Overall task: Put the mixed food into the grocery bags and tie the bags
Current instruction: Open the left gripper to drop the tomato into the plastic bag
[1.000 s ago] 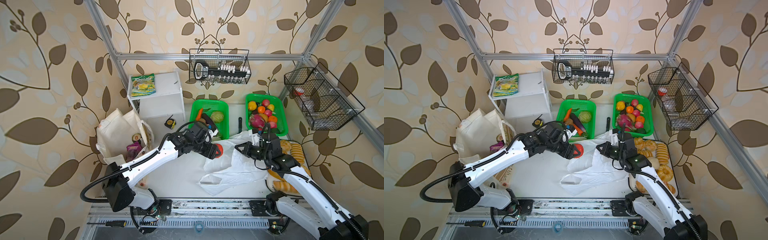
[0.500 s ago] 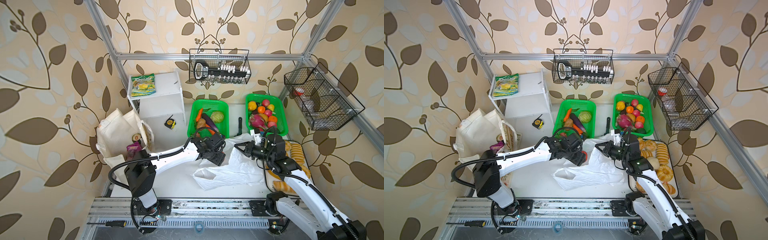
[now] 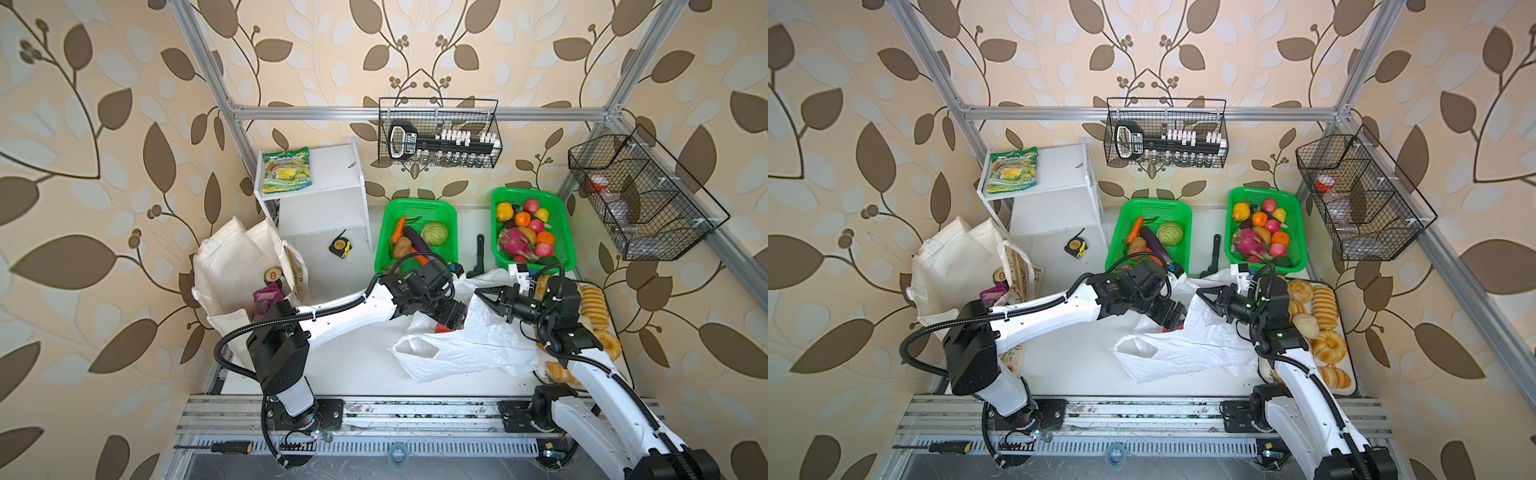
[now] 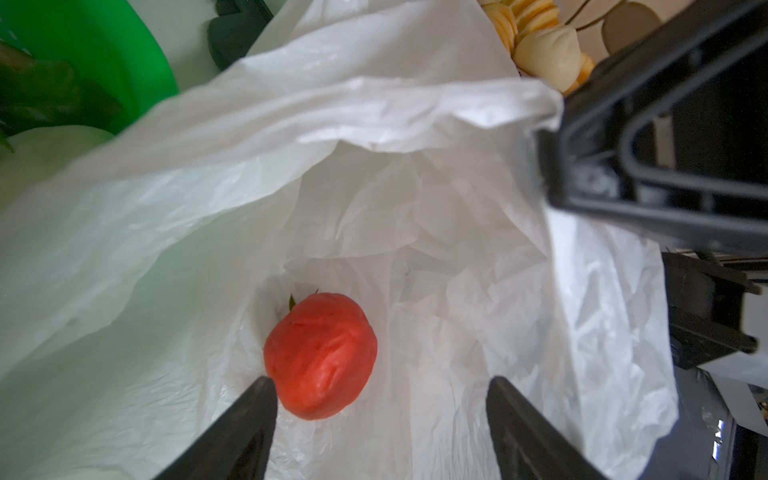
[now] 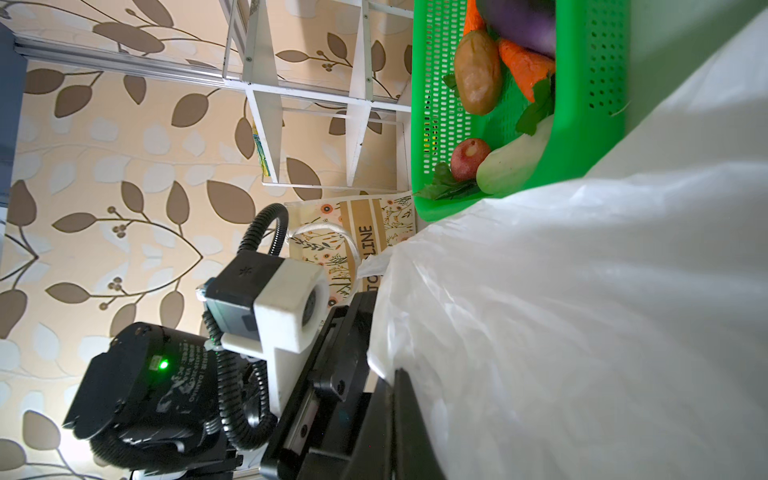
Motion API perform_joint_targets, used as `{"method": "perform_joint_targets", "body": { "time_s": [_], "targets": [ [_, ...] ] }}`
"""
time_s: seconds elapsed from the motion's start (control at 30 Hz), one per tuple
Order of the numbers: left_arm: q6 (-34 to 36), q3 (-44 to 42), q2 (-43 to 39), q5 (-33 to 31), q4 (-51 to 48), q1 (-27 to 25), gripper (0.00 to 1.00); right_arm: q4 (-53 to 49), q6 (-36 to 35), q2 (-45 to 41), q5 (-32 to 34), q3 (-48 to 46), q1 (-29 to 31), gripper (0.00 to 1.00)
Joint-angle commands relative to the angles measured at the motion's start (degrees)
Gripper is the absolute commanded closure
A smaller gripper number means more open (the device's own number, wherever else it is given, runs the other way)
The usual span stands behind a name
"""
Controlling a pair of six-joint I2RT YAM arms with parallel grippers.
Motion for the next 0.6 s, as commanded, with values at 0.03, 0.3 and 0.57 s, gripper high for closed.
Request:
{"method": "perform_joint_targets", "body": {
  "time_s": [0.03,0.3,0.57],
  "targets": [
    [-0.32,1.63,-1.25,2.05,0.91,-0.19,0.20,0.33,-1.04,-0.95,-1.18,-0.51,-0.66,1.00],
    [0.94,0.93,-14.25,-0.02,2.92,-0.19,0.17,-19.68,-19.04,-0.43,11.00,-1.20,-0.93,1.00],
    [3.48,1.19,-18.52,-17.22,-2.67,4.67,0.06,-17.22,-17.15,-0.81,11.25,-1.85,-0.93,1.00]
  ]
}}
